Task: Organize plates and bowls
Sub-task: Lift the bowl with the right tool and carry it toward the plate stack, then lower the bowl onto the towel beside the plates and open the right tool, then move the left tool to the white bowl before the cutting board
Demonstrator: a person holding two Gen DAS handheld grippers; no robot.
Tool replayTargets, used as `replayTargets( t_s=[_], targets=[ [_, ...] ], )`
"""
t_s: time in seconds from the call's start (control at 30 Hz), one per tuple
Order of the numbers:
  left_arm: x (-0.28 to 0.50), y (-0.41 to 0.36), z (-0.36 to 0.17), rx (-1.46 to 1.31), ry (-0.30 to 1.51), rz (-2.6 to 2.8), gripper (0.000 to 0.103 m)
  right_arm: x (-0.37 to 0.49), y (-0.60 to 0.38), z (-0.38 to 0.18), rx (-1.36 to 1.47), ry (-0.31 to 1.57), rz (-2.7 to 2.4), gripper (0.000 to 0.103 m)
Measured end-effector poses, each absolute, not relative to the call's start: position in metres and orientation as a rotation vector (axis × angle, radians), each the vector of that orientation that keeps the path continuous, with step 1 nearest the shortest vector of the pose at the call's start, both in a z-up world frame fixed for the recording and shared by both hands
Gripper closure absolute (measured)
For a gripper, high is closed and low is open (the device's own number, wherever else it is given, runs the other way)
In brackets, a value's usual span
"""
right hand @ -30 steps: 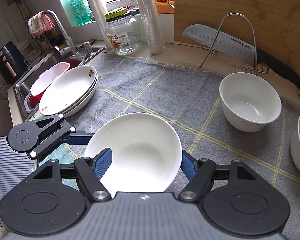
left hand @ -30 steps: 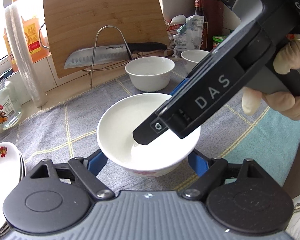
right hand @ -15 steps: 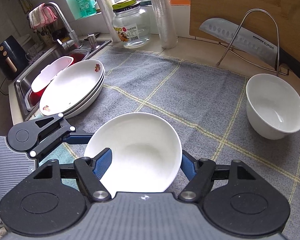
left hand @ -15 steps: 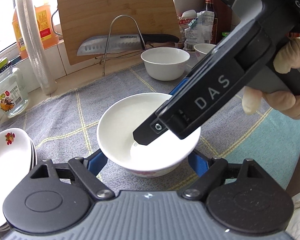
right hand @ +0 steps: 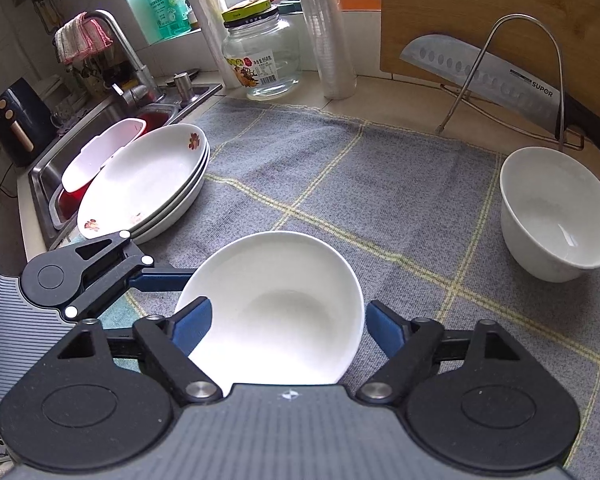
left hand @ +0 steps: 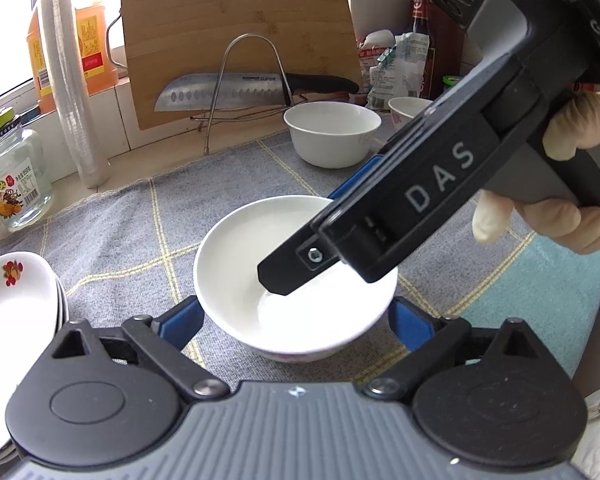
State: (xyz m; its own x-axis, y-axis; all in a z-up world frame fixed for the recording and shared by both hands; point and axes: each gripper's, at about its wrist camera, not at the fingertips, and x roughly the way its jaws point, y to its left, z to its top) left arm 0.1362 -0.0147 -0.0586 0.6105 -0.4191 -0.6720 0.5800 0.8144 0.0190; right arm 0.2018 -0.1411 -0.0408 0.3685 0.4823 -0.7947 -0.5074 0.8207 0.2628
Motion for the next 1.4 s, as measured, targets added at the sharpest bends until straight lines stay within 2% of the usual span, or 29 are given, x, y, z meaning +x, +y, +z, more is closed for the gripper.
replayTargets(
  t_s=[0.27,0.5,0.77,1.0,1.4],
  targets=[
    [0.12,-0.004,-0.052,0.256,0.747,-0.598,0.003,0.194,-0.161,-0.024,-0.009,0.946,0.581,0.0],
    [0.116,0.004,-0.021,0.238,0.775,-0.609,0.001,0.178,-0.192,-0.009,-0.06,0.821,0.45,0.0],
    [0.132,-0.02,-0.01,0.253,0.73,-0.62,0.001,0.175,-0.224,-0.022,-0.104,0.791,0.302,0.0],
    [0.172,-0.065,0.009,0.278,0.659,-0.632,0.001,0.174,-0.237,-0.039,-0.154,0.789,0.25,0.0],
    [0.25,-0.128,0.002,0.274,0.736,-0.655,0.001,0.191,-0.251,-0.053,-0.152,0.781,0.251,0.0]
  ],
)
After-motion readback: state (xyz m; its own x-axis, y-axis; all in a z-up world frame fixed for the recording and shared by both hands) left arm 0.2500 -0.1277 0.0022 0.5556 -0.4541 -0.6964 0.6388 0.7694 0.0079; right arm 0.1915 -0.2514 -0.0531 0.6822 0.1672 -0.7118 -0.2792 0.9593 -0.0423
